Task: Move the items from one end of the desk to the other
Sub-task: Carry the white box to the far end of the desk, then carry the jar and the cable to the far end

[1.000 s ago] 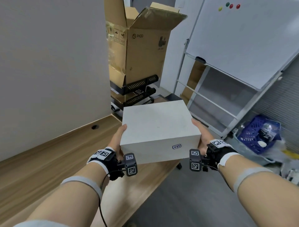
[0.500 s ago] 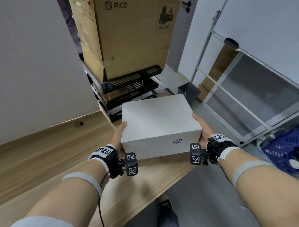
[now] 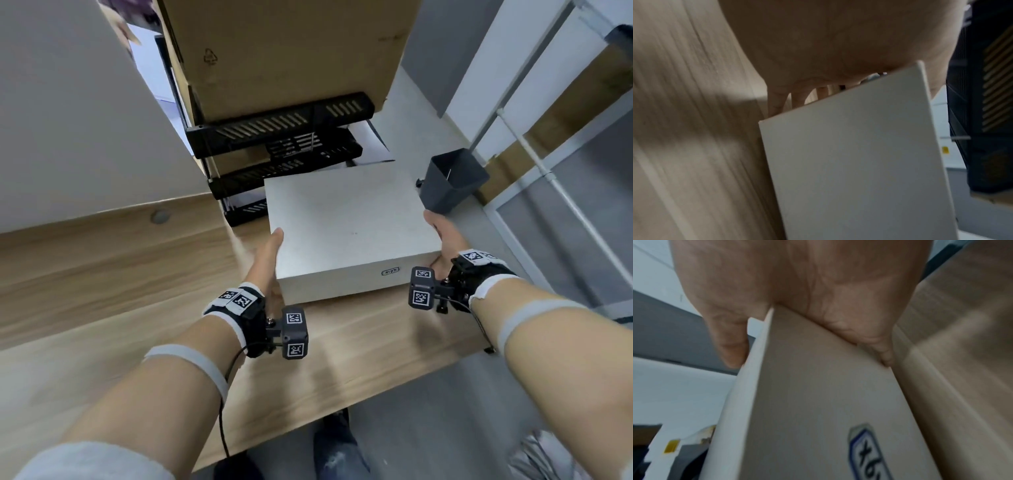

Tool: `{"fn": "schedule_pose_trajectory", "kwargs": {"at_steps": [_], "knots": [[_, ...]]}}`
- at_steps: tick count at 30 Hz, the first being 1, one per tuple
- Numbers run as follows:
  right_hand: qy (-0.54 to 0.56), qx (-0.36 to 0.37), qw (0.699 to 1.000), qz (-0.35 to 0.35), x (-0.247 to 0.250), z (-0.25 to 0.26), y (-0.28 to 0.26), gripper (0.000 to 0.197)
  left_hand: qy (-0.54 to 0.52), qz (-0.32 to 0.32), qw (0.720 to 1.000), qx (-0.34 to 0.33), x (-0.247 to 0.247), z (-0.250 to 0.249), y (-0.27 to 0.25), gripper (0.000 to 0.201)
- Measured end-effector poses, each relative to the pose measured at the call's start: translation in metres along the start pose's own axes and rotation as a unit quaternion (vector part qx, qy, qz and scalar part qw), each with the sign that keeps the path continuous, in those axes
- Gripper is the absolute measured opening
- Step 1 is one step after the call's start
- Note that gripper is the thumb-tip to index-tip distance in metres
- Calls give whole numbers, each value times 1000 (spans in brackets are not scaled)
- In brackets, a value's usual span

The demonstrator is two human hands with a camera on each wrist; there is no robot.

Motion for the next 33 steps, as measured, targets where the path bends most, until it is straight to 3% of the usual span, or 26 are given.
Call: {"fn": "schedule_pose_trajectory", "kwargs": {"at_steps": [4, 7, 11, 14, 20, 26, 33], "knots": [[64, 16, 997, -50, 5, 2, -3, 58, 53, -14, 997, -62, -4, -14, 13, 87], [113, 27, 989, -92, 12, -3, 1, 85, 50, -22, 997, -59, -8, -20, 1, 78], [109, 28, 985, -129, 8, -22, 4, 88, 13, -34, 998, -47, 12, -23, -24, 57], [99, -2, 990, -99, -29, -54, -14, 102, 6, -27, 998, -65, 44, -33, -47, 54], [-33, 2, 999, -8, -170, -104, -101, 49, -17, -44, 992, -118, 168, -50, -112, 44], [-114, 28, 988, 96, -356, -164, -186, 21, -59, -116, 975, -180, 369, -48, -202, 34], [-280, 45, 923, 259, -588, -258, -294, 12, -120, -232, 941, -217, 604, -18, -315, 34]]}}
Point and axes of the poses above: each hand's wrist, its own y-axis towards the middle knuckle, its own x-axis out of the back of the hand, z = x × y, the point moved 9 cm from there along y, towards the middle knuckle, and after that the axes turned 7 degrees about -y, right-handed, at the moved point
